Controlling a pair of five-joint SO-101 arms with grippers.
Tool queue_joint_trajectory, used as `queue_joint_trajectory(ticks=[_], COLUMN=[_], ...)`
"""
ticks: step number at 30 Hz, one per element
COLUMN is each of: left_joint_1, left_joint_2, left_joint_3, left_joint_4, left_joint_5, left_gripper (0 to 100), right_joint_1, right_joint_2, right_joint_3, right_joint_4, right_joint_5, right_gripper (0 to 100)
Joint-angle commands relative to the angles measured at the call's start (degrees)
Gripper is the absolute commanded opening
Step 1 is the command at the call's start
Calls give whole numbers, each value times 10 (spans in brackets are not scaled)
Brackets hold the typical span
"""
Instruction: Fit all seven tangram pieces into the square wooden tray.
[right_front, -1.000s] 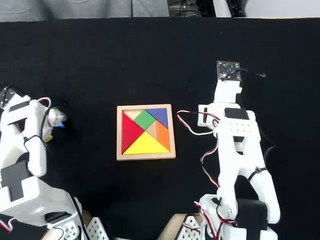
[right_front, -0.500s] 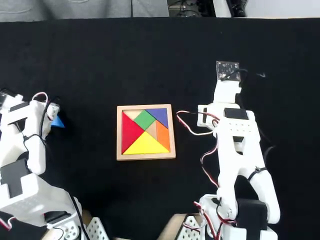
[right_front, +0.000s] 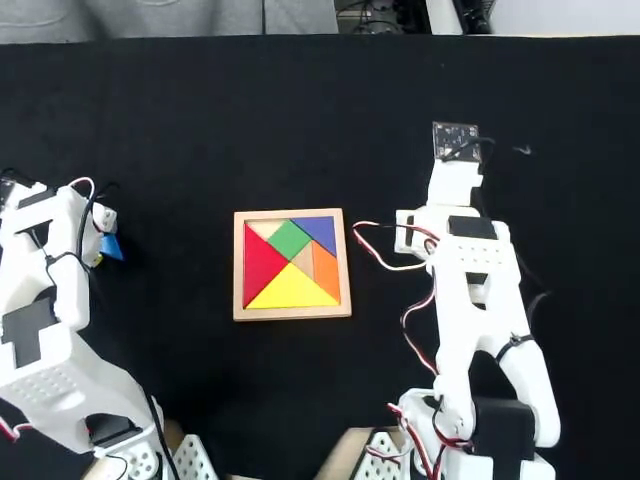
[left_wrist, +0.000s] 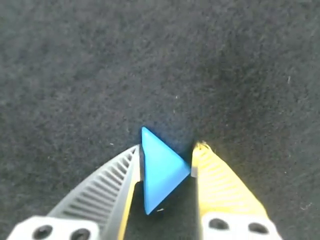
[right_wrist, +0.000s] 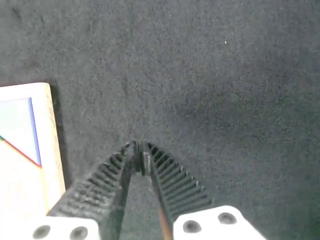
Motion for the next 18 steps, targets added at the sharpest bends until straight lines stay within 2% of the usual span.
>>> queue_joint_trajectory(ticks=[1, 6, 12, 14, 18], left_joint_1=[20, 26, 26, 27, 51], left_joint_2=[0, 0, -1, 0, 3], left_joint_3=[-25, -36, -40, -46, -47], left_joint_4=[0, 4, 4, 4, 4], left_joint_5=[-25, -80, -97, -138, -273], left_gripper=[164, 162, 162, 162, 162], right_joint_1=[-8, -8, -8, -8, -8], right_joint_2=[-28, -28, -28, -28, -27], right_joint_3=[-3, -3, -3, -3, -3], right_joint_4=[-6, -6, -6, -6, -6], right_joint_5=[7, 7, 7, 7, 7], right_gripper=[15, 15, 15, 15, 15])
